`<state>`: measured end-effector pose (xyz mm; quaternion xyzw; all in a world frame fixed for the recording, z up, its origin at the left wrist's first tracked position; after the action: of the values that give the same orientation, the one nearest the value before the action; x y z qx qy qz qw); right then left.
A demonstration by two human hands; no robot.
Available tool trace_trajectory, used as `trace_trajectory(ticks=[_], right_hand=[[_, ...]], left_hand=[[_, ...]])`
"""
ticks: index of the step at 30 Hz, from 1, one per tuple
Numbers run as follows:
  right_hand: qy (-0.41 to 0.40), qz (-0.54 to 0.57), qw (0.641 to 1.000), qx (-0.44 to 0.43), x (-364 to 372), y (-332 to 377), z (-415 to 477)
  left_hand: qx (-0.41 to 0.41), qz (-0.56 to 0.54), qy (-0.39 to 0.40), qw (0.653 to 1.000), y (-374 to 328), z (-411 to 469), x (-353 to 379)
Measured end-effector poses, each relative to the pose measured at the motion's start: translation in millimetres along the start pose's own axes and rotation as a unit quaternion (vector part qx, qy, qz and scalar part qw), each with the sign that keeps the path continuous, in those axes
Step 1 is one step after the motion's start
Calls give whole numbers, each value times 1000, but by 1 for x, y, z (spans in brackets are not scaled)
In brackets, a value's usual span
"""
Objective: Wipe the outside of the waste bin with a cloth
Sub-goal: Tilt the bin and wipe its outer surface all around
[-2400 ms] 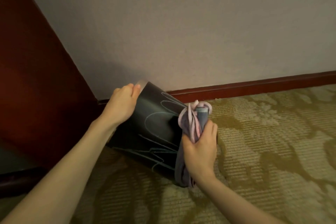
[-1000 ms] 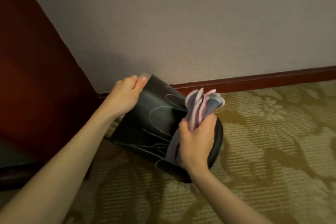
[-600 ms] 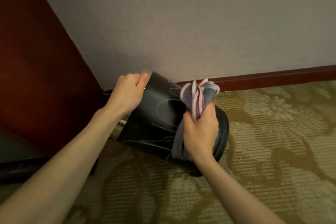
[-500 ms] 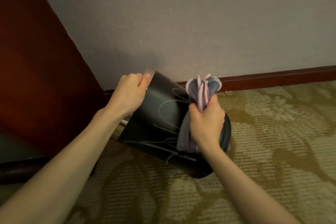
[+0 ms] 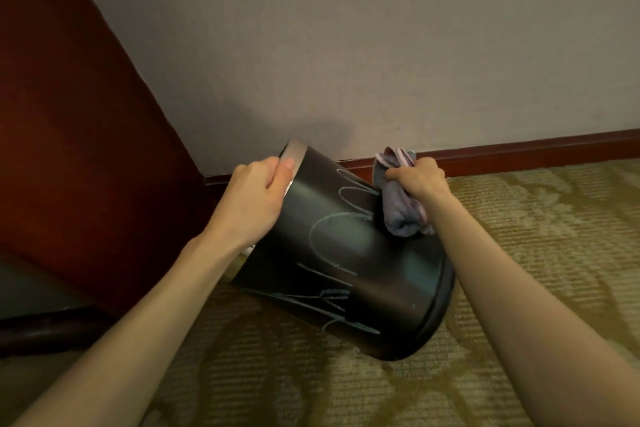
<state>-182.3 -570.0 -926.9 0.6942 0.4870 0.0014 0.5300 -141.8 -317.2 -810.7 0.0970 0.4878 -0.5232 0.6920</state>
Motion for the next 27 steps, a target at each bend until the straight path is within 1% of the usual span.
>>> trace_trajectory(ticks=[4, 8, 12, 17, 21, 24, 27], right_hand=[[4, -6, 1000, -3, 0, -1, 3], [-53, -9, 996, -75, -9, 4, -26], [-110, 39, 981, -157, -12, 6, -76], [-150, 157, 959, -184, -5, -16, -133], [-146, 189, 941, -238, 14, -31, -171], [-123, 221, 940, -228, 17, -38, -172], [-124, 234, 939, -217, 8, -33, -163]], left_hand=[[-40, -13, 2, 999, 1, -1, 7], [-61, -6, 24, 998, 6, 2, 10], [-86, 1, 28, 996, 14, 3, 9], [-102, 18, 33, 994, 18, 10, 11], [-100, 20, 27, 994, 15, 16, 11], [-93, 5, 8, 996, 14, 13, 8], [-89, -20, 5, 996, 12, 12, 9]])
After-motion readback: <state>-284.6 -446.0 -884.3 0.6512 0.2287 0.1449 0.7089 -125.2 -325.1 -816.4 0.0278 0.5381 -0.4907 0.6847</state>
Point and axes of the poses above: each hand's wrist, its own z-axis towards the middle knuckle, its own x-axis out of the palm, y = z × x, the point moved 9 cm from there along z, towards the middle knuckle, and after that the axes turned 15 degrees about x, right-handed, at the moved point
